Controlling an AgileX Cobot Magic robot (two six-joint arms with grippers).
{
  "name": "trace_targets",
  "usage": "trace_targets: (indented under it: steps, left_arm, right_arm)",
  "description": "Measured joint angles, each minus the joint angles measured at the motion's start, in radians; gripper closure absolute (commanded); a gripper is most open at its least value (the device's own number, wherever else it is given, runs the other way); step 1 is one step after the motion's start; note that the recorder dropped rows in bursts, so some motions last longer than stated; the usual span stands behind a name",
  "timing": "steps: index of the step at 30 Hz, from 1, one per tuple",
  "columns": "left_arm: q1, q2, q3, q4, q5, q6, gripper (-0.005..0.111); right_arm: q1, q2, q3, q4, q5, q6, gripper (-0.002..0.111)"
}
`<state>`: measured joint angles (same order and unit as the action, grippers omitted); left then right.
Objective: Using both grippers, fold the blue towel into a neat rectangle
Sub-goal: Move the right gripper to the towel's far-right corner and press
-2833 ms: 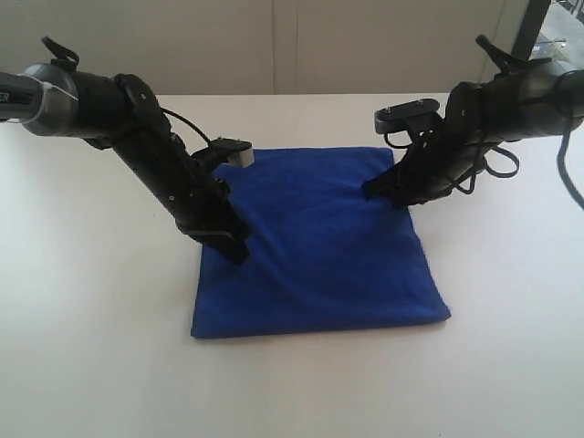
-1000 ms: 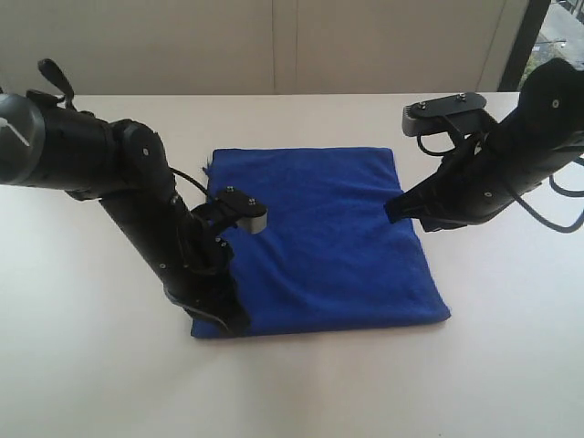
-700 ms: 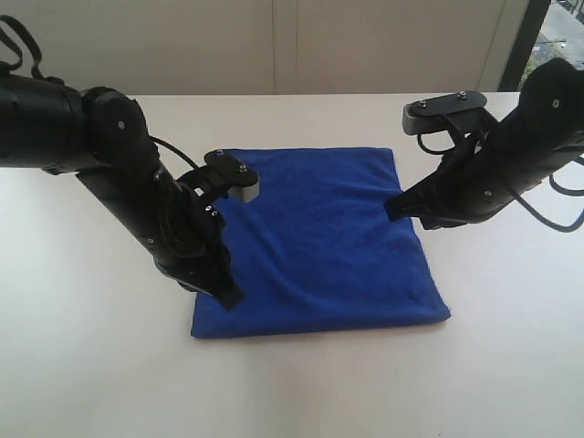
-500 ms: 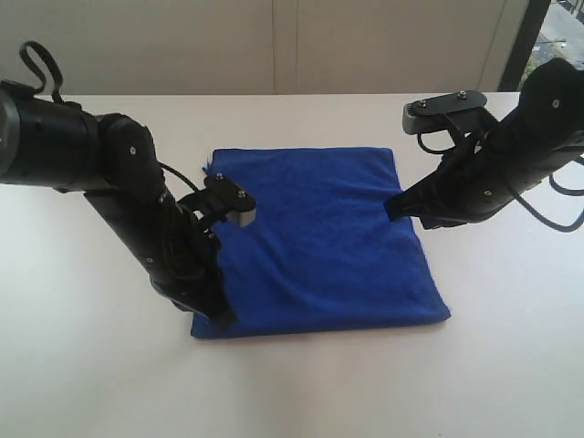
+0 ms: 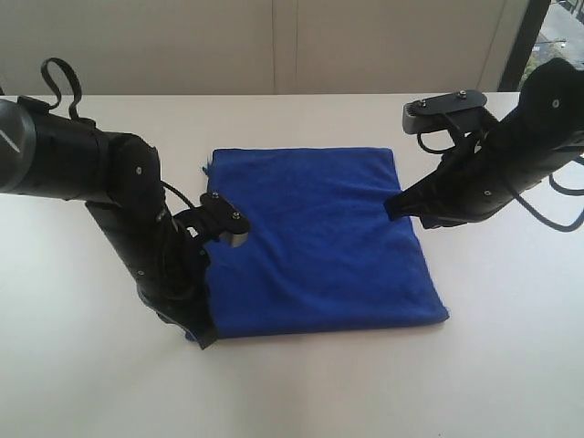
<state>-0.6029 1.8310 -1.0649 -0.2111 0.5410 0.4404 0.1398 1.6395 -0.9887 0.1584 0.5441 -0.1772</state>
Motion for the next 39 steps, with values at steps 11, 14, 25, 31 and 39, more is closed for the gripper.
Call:
trace_targets:
  steps: [11,14,25,31,39]
  left_arm:
    - [0.000,0.000,0.000,0.055,0.021,-0.040,0.107]
    - [0.000,0.000,0.000,0.058,0.021,-0.044,0.107]
    - [0.000,-0.132,0.000,0.071,0.024,-0.046,0.107]
    - [0.000,-0.111,0.000,0.012,-0.047,-0.055,0.107]
    - [0.000,-0.056,0.000,-0.030,-0.081,-0.055,0.107]
  right_arm:
    - [0.000,0.000,0.000,0.000,-0.002,0.000,0.108]
    - [0.000,0.000,0.000,0.000,-0.002,0.000,0.108]
    - [0.000,0.011,-0.113,0.000,-0.048,0.046,0.108]
    - [0.000,0.192,-0.254,0.000,-0.125,0.048,0.108]
    - [-0.022,0.419,-0.348,0.000,-0.280,0.048,0.108]
